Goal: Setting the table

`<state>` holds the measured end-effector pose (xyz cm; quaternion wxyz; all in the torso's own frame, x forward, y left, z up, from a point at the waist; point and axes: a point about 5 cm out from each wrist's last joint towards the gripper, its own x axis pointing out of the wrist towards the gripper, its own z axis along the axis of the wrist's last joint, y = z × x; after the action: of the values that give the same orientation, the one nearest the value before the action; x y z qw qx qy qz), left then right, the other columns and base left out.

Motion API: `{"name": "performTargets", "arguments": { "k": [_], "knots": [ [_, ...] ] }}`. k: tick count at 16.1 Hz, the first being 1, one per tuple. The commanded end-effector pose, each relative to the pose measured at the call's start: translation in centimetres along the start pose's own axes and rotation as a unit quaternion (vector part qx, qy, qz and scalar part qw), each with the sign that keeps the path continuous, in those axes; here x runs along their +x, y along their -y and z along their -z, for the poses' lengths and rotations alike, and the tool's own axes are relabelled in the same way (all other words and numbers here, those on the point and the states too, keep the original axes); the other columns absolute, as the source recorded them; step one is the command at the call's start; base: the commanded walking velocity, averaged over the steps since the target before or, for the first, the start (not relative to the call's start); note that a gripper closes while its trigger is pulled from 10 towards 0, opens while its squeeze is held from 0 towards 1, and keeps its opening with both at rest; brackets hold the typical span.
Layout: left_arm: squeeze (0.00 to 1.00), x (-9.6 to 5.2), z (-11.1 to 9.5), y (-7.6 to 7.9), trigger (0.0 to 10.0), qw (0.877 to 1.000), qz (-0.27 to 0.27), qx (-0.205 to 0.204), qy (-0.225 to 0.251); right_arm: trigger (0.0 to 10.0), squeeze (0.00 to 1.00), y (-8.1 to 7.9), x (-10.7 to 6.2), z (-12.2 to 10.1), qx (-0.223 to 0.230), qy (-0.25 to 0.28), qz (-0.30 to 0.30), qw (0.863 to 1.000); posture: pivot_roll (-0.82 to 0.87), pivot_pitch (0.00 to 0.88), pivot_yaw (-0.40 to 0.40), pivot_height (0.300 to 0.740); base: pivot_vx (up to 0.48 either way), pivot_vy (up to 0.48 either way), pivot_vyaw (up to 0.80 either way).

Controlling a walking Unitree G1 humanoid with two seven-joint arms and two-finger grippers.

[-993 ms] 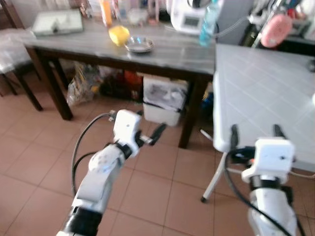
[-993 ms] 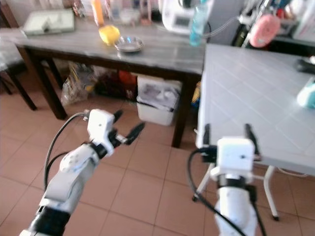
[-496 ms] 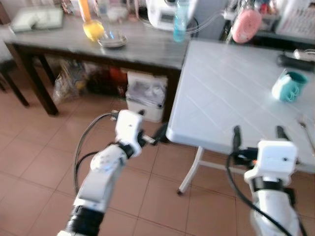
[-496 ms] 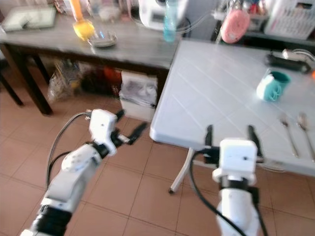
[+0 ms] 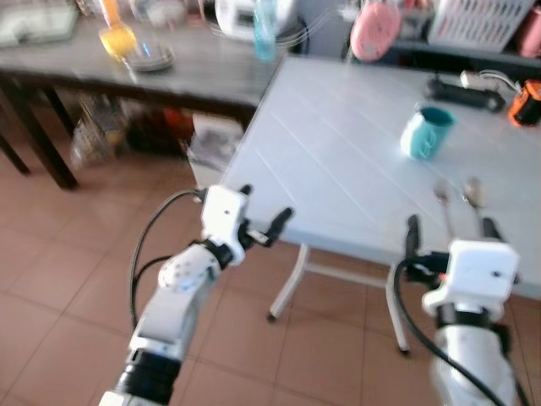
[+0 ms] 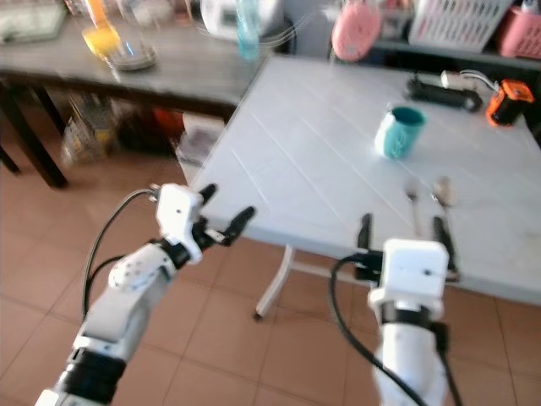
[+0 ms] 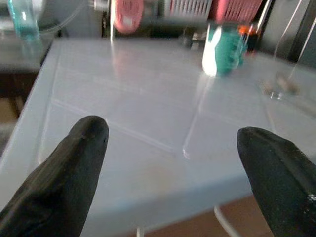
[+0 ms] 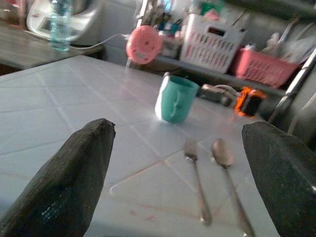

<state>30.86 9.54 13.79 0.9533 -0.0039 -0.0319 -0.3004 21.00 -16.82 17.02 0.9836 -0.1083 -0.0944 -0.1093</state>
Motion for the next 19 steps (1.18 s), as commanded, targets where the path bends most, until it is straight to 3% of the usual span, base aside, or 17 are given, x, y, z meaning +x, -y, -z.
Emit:
{"name": "performTargets", "arguments": {
  "k": [1,10,14,19],
  "knots": [
    [0.00,0.2,-0.2,0.2,10.0,1.000,0.006,0.007,0.002,10.0,0.00,0.3,0.0,-0.2,-0.002,0.005,0.004,1.000,0.00,0.123,0.017,0.740,0.000,-0.480,0.00],
    [0.00,0.8,-0.6,0.6,10.0,1.000,0.016,-0.003,0.025,10.0,0.00,0.8,0.7,0.3,0.021,-0.004,0.030,0.999,-0.01,0.130,0.024,0.740,0.000,0.000,0.00],
    [0.00,0.9,-0.8,1.0,10.0,0.999,0.033,-0.004,0.029,10.0,0.00,0.8,2.2,0.6,0.056,-0.010,0.036,0.998,0.00,0.133,0.029,0.740,0.000,0.000,0.00],
    [0.00,0.8,-0.9,1.2,10.0,0.998,0.048,-0.005,0.032,10.0,0.00,0.1,4.1,1.3,0.065,-0.022,0.020,0.997,0.02,0.146,0.020,0.740,0.000,0.000,0.00]
  ]
}}
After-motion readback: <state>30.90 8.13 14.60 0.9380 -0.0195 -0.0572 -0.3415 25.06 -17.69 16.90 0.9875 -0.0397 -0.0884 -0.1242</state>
